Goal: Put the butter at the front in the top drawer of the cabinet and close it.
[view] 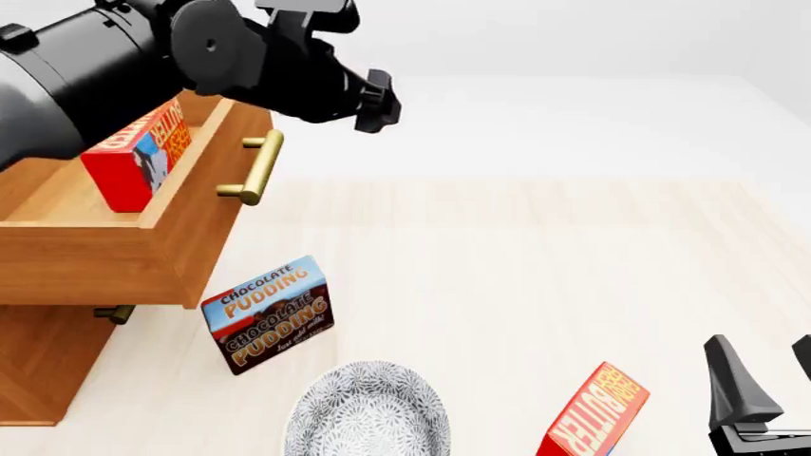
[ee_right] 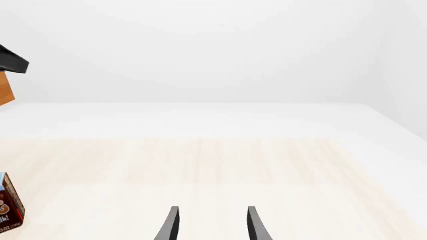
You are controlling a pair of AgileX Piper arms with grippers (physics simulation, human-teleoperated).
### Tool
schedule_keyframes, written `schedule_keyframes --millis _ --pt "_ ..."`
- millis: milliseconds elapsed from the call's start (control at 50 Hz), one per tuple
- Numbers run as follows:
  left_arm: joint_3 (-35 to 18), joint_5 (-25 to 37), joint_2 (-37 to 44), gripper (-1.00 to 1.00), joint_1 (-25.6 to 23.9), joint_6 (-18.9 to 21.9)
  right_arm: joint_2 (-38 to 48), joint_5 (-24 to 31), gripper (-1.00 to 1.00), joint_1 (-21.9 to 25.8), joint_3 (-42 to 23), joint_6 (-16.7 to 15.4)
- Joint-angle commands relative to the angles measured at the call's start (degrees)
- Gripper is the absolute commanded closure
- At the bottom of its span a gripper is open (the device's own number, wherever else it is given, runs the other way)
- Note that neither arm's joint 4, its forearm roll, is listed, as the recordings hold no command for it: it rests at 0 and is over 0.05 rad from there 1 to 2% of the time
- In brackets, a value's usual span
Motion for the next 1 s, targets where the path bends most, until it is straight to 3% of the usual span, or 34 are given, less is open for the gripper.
schedule_keyframes --millis 20,1000 --pt "3.7 -3.75 1.14 -1.0 -0.25 -2.16 0.0 -0.1 -1.0 -0.01 0.09 0.0" --pt "8.29 -10.63 8.96 -1.0 -1.3 -6.88 0.01 -0.1 -1.0 0.0 0.09 0.01"
